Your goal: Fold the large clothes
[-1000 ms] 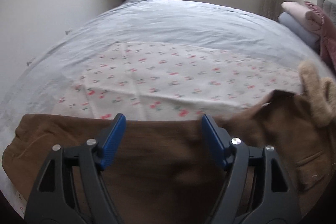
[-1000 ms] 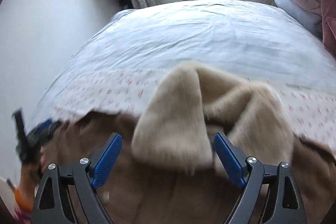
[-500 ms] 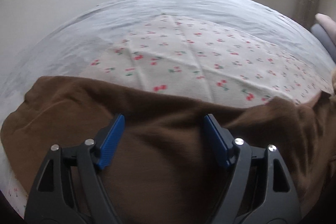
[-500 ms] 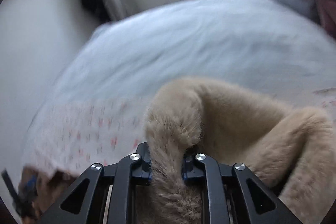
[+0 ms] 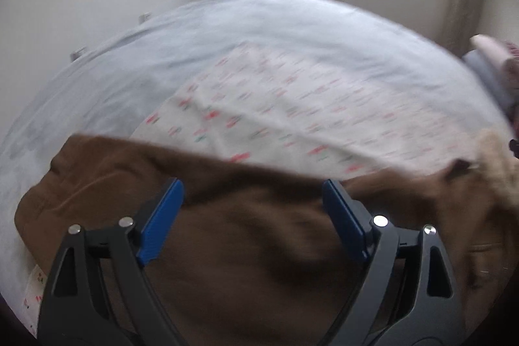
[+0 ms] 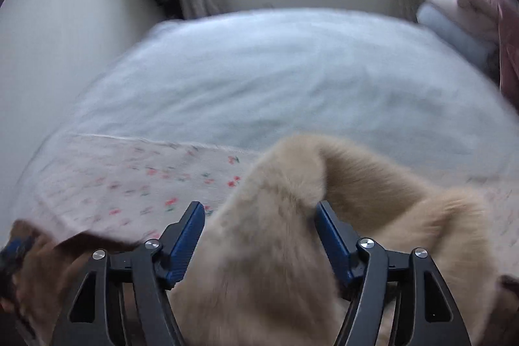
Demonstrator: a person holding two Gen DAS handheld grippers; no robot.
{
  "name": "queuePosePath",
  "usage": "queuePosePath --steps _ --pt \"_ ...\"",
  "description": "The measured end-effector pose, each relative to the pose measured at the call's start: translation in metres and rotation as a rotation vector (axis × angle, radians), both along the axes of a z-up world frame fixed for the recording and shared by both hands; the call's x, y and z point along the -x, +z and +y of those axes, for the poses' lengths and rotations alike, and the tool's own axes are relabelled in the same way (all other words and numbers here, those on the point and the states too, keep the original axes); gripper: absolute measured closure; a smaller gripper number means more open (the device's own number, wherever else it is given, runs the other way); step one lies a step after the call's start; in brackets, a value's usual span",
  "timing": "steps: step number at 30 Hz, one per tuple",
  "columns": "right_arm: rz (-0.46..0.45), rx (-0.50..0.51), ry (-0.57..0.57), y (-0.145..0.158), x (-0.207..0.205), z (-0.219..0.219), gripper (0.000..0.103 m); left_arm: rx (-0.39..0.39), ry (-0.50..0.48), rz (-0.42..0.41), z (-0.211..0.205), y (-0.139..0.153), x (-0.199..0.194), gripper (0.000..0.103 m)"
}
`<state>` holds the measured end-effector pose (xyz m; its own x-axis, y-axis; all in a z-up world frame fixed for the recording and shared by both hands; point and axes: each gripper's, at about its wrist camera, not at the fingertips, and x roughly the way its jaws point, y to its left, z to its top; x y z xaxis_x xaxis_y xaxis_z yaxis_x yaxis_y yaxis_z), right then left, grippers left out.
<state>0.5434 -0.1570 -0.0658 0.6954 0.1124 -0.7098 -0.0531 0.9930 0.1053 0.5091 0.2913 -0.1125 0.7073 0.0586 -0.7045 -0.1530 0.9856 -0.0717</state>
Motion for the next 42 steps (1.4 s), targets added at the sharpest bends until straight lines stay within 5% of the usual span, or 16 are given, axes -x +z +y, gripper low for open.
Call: queuePosePath --steps 4,7,10,11,12,13,15,18,22,24,25,28,31,36,40,42 --pt "-0.053 0.191 -0.097 0.016 0.014 -0.039 0.02 0.018 -0.144 -0.039 -0.038 0.014 0.005 0.009" --pt "0.061 0.285 -0.199 -0.007 0.003 -0.077 0.02 0.015 -0.262 -0.041 -0.079 0.007 0.004 0.009" --pt "0.186 0.242 -0.235 -0.04 -0.009 -0.102 0.02 0.039 -0.374 -0.088 -0.109 -0.002 0.008 0.009" --pt "0.198 0.211 -0.233 -0.045 -0.008 -0.108 0.032 0.049 -0.424 -0.109 -0.117 -0.009 0.011 0.009" --pt "0.184 0.143 -0.206 -0.051 -0.005 -0.11 0.07 0.023 -0.455 -0.108 -0.124 -0.014 0.013 0.009" --pt "0.166 0.097 -0.187 -0.053 -0.001 -0.109 0.08 -0.02 -0.469 -0.1 -0.13 -0.018 0.013 0.009" --pt "0.026 0.124 -0.189 -0.039 0.018 -0.101 0.086 -0.126 -0.481 -0.091 -0.144 -0.023 0.016 0.009" --pt "-0.106 0.08 -0.251 -0.02 0.026 -0.112 0.09 -0.154 -0.503 -0.102 -0.152 -0.023 0.02 0.009" --pt "0.013 0.121 -0.45 -0.056 -0.01 -0.149 0.103 -0.182 -0.496 -0.092 -0.152 -0.025 0.021 0.009" --pt "0.118 0.125 -0.594 -0.078 -0.016 -0.186 0.102 -0.172 -0.493 -0.079 -0.151 -0.027 0.019 0.009" --pt "0.138 -0.016 -0.659 -0.089 -0.008 -0.21 0.103 -0.166 -0.493 -0.076 -0.149 -0.028 0.018 0.009" --pt "0.037 -0.118 -0.706 -0.076 0.019 -0.226 0.097 -0.154 -0.488 -0.068 -0.147 -0.029 0.017 0.009" --pt "-0.02 -0.05 -0.594 -0.054 0.034 -0.205 0.091 -0.158 -0.49 -0.077 -0.147 -0.027 0.018 0.009" --pt "-0.091 0.051 -0.301 -0.023 0.036 -0.127 0.058 -0.168 -0.483 -0.071 -0.148 -0.028 0.018 0.009" --pt "-0.021 0.076 -0.165 -0.043 0.005 -0.083 0.057 -0.16 -0.485 -0.063 -0.147 -0.029 0.017 0.009" --pt "0.068 0.246 -0.212 -0.065 -0.011 -0.071 0.06 -0.151 -0.481 -0.057 -0.145 -0.029 0.016 0.009"
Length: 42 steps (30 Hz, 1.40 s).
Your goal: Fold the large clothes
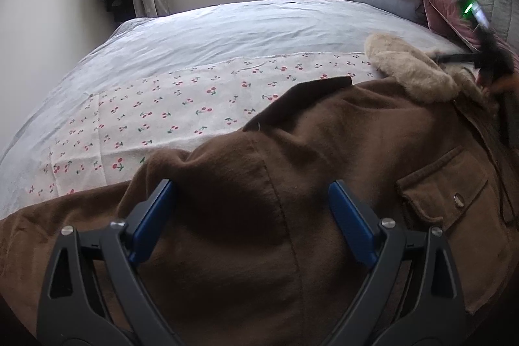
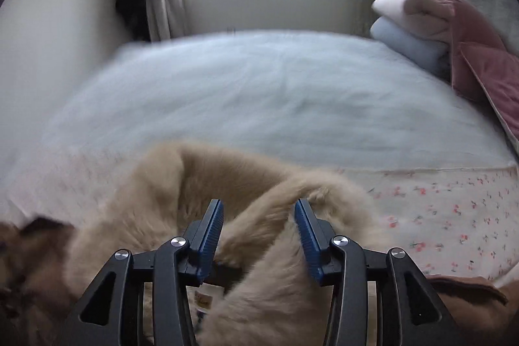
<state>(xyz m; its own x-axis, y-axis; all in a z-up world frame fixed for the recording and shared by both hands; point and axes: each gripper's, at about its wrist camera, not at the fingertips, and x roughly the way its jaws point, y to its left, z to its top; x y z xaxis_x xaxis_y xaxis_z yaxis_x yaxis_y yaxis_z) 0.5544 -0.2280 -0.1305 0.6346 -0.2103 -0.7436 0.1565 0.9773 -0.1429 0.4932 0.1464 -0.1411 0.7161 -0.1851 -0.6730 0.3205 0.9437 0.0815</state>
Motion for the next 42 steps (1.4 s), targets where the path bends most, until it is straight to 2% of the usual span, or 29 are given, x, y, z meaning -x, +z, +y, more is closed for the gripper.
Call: queuePosePath --steps 1,2,3,4,8,11,12,13,15,18,19,22,23,25,27,29,31,32,33,34,35,37,39,40,42 --pt "0.046 0.087 -0.043 -0.014 -0.008 -0.004 0.06 0.002 0.003 0.002 0.001 0.0 0.0 0.009" --pt "0.066 0.057 -0.069 -0.023 -0.009 -0.014 0.06 0.002 0.007 0.006 0.002 0.002 0.0 0.009" --pt "0.045 -0.029 -0.112 -0.022 -0.007 -0.027 0.061 -0.004 0.007 0.011 0.002 0.004 0.0 0.009" --pt "0.028 -0.075 -0.145 -0.02 -0.004 -0.036 0.061 -0.005 0.004 0.015 0.002 0.006 0.0 0.009" --pt "-0.032 -0.135 -0.129 -0.003 0.016 -0.044 0.061 0.07 -0.006 0.018 0.004 0.026 0.006 0.009" --pt "-0.063 -0.156 -0.119 0.018 0.03 -0.048 0.05 0.13 -0.069 0.054 -0.01 0.04 0.006 0.009" --pt "-0.078 -0.168 -0.097 0.02 0.032 -0.05 0.046 0.122 -0.093 0.071 -0.018 0.044 0.004 0.009" --pt "-0.094 -0.169 -0.076 0.02 0.034 -0.051 0.044 0.076 -0.115 0.084 -0.033 0.052 -0.001 0.009" --pt "-0.112 -0.154 -0.048 0.027 0.034 -0.047 0.036 -0.019 -0.161 0.06 -0.067 0.067 -0.008 0.009" --pt "-0.098 -0.118 -0.03 0.017 0.027 -0.04 0.036 -0.036 -0.23 0.084 -0.117 0.079 -0.03 0.009" --pt "-0.095 -0.098 -0.041 0.012 0.027 -0.042 0.036 -0.044 -0.233 0.107 -0.135 0.079 -0.04 0.009" --pt "-0.104 -0.168 -0.04 0.012 0.03 -0.052 0.036 -0.079 -0.212 0.137 -0.185 0.072 -0.071 0.009" --pt "-0.091 -0.161 -0.025 0.013 0.027 -0.052 0.036 -0.087 -0.203 0.142 -0.201 0.069 -0.081 0.009" --pt "-0.103 -0.074 -0.01 0.02 0.026 -0.051 0.036 -0.092 -0.195 0.154 -0.231 0.062 -0.101 0.009" --pt "-0.102 -0.082 -0.001 0.018 0.023 -0.057 0.036 -0.125 -0.204 0.161 -0.263 0.053 -0.117 0.011" --pt "-0.097 -0.144 0.021 0.013 0.019 -0.066 0.037 -0.182 -0.237 0.151 -0.291 0.045 -0.127 0.013" --pt "-0.096 -0.197 0.06 0.004 0.015 -0.074 0.04 -0.293 -0.272 0.107 -0.312 0.035 -0.133 0.013" --pt "-0.092 -0.249 0.091 0.0 0.014 -0.077 0.053 -0.362 -0.283 0.097 -0.318 0.027 -0.136 0.017" --pt "-0.083 -0.307 0.118 -0.002 0.013 -0.082 0.068 -0.427 -0.304 0.119 -0.321 0.015 -0.14 0.027" --pt "-0.091 -0.334 0.131 -0.001 0.015 -0.085 0.071 -0.442 -0.323 0.149 -0.32 0.009 -0.142 0.034" --pt "-0.096 -0.348 0.162 0.001 0.019 -0.085 0.08 -0.425 -0.352 0.188 -0.314 0.004 -0.143 0.04" --pt "-0.11 -0.433 0.227 0.006 0.026 -0.093 0.085 -0.339 -0.39 0.222 -0.297 0.005 -0.14 0.051" --pt "-0.141 -0.651 0.257 0.009 0.034 -0.116 0.089 -0.253 -0.413 0.272 -0.28 0.008 -0.137 0.065" --pt "-0.173 -0.753 0.263 0.01 0.039 -0.129 0.089 -0.217 -0.422 0.29 -0.273 0.009 -0.135 0.068" --pt "-0.204 -0.878 0.247 0.009 0.043 -0.147 0.091 -0.123 -0.435 0.312 -0.257 0.016 -0.128 0.077"
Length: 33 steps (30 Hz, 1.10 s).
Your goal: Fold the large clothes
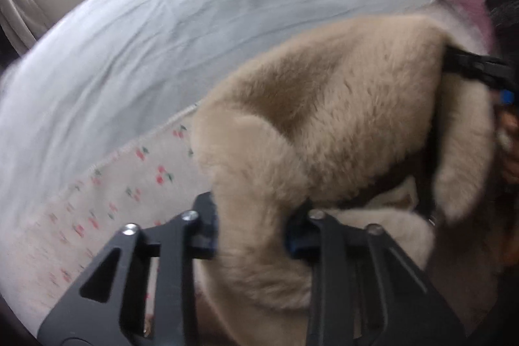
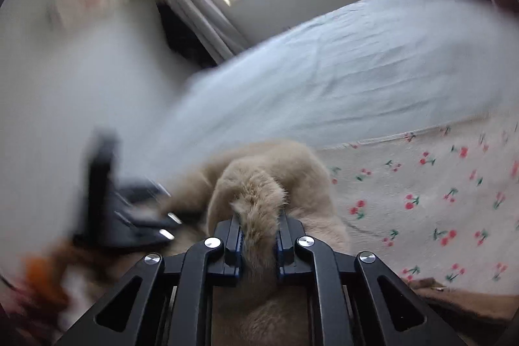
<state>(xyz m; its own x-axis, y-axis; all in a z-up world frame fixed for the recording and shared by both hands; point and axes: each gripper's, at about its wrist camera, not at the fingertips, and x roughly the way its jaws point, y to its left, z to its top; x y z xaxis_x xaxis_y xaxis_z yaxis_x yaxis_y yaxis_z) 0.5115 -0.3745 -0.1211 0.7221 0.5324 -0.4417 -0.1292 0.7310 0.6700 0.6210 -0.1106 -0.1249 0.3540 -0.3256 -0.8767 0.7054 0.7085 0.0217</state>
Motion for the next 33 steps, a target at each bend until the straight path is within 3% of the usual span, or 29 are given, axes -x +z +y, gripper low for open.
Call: queuePosePath --steps 3,7,8,10,12,14,17,19,21,22,25,26,27,30,33 --pt "0.083 -0.097 -0.061 -0.019 -0.007 -0.013 0.091 0.219 0.018 0.093 0.033 0.017 0.014 0.08" --pt "0.139 -0.192 -0.084 -0.035 -0.013 -0.016 0.092 0.647 0.084 0.28 0.085 0.028 0.023 0.081" --pt "0.138 -0.205 -0.082 -0.036 -0.013 -0.016 0.092 0.718 0.123 0.304 0.092 0.025 0.018 0.082" --pt "0.155 -0.26 -0.079 -0.041 -0.014 -0.018 0.092 0.783 0.246 0.33 0.102 0.008 0.005 0.082" --pt "0.173 -0.326 -0.076 -0.049 -0.015 -0.022 0.092 0.902 0.366 0.475 0.101 -0.024 -0.01 0.083" --pt "0.179 -0.398 -0.074 -0.055 -0.017 -0.03 0.092 0.971 0.425 0.515 0.104 -0.039 -0.012 0.083" --pt "0.21 -0.433 -0.099 -0.064 -0.02 -0.031 0.092 0.954 0.552 0.529 0.102 -0.062 -0.017 0.081" --pt "0.217 -0.387 -0.121 -0.063 -0.022 -0.025 0.092 0.835 0.561 0.417 0.087 -0.054 -0.014 0.071" --pt "0.206 -0.338 -0.134 -0.058 -0.021 -0.021 0.089 0.681 0.551 0.268 0.065 -0.031 -0.004 0.052" --pt "0.201 -0.315 -0.141 -0.054 -0.02 -0.02 0.087 0.638 0.554 0.23 0.06 -0.024 -0.002 0.049" --pt "0.209 -0.2 -0.144 -0.038 -0.02 -0.014 0.071 0.589 0.512 0.123 0.045 0.004 0.015 0.041" --pt "0.208 -0.155 -0.146 -0.031 -0.019 -0.013 0.063 0.552 0.505 0.053 0.041 0.016 0.026 0.036" --pt "0.206 -0.083 -0.15 -0.02 -0.016 -0.009 0.055 0.523 0.496 -0.016 0.039 0.026 0.035 0.033" --pt "0.174 0.083 -0.145 0.009 -0.007 0.001 0.05 0.444 0.441 -0.173 0.03 0.048 0.058 0.033" --pt "0.122 0.165 -0.091 0.032 0.004 0.016 0.05 0.404 0.359 -0.175 0.025 0.042 0.055 0.038"
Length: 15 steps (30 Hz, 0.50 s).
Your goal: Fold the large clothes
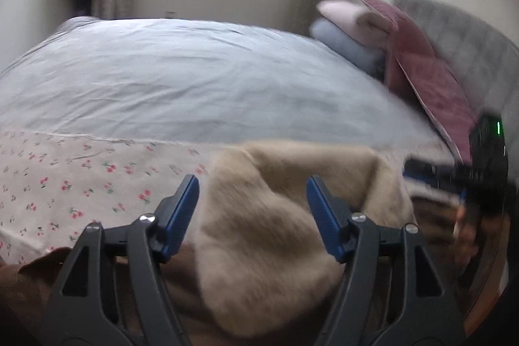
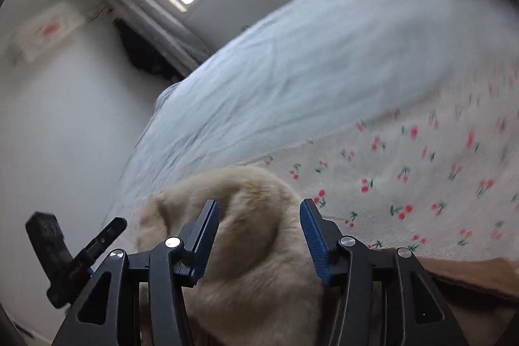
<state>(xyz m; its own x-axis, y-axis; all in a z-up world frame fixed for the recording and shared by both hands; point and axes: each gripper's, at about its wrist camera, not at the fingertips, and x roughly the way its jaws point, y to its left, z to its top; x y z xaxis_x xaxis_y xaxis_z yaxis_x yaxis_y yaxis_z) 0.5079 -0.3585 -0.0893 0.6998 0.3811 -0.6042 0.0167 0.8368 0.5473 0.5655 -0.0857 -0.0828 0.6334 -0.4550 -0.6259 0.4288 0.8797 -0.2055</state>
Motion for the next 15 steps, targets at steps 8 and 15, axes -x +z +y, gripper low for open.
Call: queuePosePath --steps 8,15 --pt "0.067 0.113 0.123 -0.029 -0.01 0.033 0.072 0.035 0.051 0.183 0.018 -0.068 -0.037 0.038" --pt "0.036 0.058 -0.005 -0.03 -0.015 0.034 0.062 -0.071 0.103 0.188 0.018 -0.036 0.005 0.029"
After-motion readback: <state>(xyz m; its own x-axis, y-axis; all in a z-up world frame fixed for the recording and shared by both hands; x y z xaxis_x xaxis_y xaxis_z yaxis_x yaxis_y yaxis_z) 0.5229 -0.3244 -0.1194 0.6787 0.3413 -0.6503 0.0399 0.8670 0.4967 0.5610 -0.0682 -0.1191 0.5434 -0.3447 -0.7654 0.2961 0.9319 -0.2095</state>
